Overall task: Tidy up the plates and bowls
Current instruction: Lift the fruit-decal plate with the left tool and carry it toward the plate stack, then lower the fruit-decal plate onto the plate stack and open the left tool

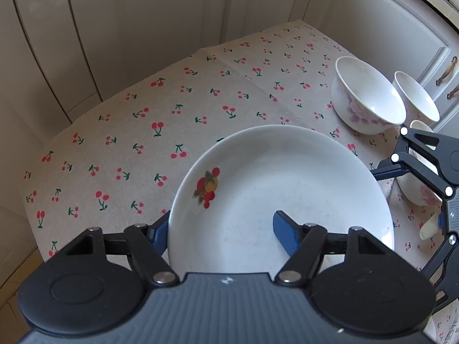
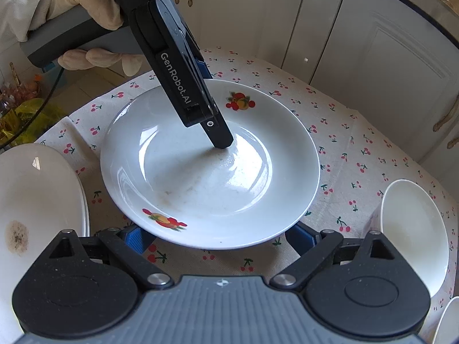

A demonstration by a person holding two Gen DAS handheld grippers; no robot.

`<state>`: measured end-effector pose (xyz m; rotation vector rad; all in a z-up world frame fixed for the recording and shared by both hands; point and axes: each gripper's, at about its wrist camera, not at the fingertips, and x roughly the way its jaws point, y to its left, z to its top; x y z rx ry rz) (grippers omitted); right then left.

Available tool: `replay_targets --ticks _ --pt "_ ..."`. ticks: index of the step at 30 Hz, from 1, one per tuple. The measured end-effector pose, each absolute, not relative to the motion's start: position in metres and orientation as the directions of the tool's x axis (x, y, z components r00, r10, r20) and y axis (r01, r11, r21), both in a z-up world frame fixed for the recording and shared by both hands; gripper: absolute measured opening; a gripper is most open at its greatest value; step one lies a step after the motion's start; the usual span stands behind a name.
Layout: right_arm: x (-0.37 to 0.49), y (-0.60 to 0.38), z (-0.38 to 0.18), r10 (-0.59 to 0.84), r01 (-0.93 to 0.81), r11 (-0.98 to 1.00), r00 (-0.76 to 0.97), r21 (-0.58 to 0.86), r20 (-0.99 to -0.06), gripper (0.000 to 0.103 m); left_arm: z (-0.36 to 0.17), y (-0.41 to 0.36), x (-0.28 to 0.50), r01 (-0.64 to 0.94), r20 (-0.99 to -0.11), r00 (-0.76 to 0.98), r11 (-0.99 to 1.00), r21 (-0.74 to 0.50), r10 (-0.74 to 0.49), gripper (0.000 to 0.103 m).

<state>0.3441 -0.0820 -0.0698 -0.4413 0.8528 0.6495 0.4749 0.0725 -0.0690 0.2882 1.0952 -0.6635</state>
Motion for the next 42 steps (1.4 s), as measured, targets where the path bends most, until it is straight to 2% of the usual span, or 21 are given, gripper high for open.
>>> replay_targets --ticks 13,26,42 --pt "0.328 -0.084 -0.044 0.351 -0.680 0.722 0.517 -0.126 -0.780 0.097 -0.035 0.075 0.457 0.625 -0.868 0.338 0.776 -0.083 -0.365 0.071" --pt "0.277 -0.086 -0.009 0.385 -0.704 0.697 0.529 -0.137 -0.756 0.097 0.006 0.086 0.391 0.601 -0.838 0.395 0.796 -0.074 -0.376 0.071" --pt "0.200 -0.077 -0.017 0.414 -0.741 0.661 0.491 -0.118 -0.766 0.097 0.004 0.106 0.297 0.549 -0.824 0.420 0.829 -0.104 -0.381 0.071"
